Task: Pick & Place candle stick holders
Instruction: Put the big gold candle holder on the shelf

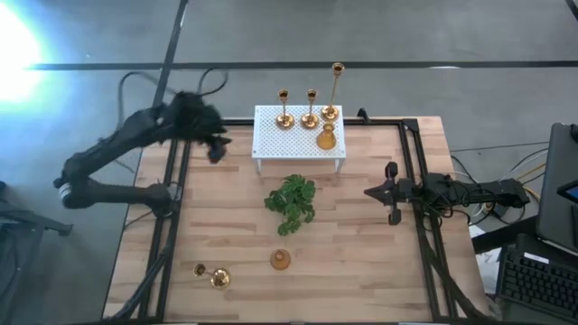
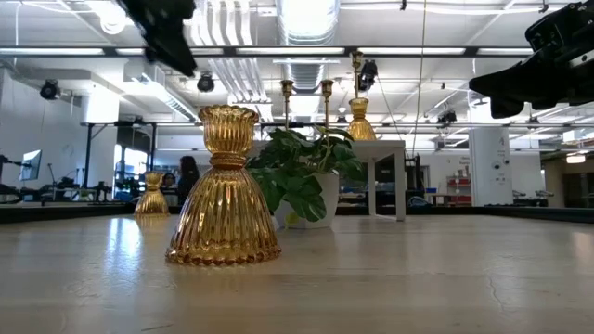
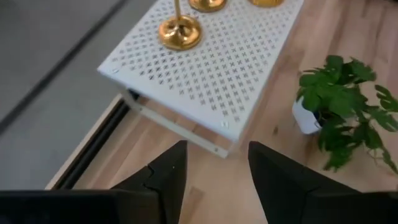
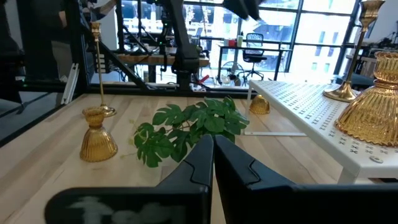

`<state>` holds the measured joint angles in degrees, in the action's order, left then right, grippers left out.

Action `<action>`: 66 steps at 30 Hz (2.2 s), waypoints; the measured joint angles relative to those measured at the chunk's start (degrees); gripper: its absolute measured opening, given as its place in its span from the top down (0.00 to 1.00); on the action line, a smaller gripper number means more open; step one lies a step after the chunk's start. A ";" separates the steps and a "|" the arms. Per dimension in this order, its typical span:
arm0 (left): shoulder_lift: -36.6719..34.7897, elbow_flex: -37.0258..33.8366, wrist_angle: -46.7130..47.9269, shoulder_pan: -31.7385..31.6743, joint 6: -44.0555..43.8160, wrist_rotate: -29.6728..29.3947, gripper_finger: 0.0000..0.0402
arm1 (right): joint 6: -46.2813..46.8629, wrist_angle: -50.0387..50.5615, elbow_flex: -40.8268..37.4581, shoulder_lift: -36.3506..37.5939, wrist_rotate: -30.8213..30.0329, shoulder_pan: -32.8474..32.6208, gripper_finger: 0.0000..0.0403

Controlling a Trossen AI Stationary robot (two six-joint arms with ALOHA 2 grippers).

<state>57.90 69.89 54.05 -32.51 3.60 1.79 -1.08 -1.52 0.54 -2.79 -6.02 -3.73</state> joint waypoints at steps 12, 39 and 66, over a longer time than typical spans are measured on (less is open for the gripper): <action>-18.95 -10.75 2.49 33.44 -25.28 -18.11 0.57 | -0.01 0.00 0.00 0.00 0.00 0.01 0.98; -19.03 -36.67 1.12 84.60 -70.99 -18.93 0.57 | -0.02 -0.01 0.00 0.00 0.00 0.02 0.98; -10.87 -42.21 -32.08 107.36 -47.77 -40.00 0.57 | -0.02 -0.01 0.00 0.00 -0.01 0.01 0.98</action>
<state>47.03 27.68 21.98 74.85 -44.18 -38.21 -1.10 -1.53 0.54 -2.79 -6.03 -3.71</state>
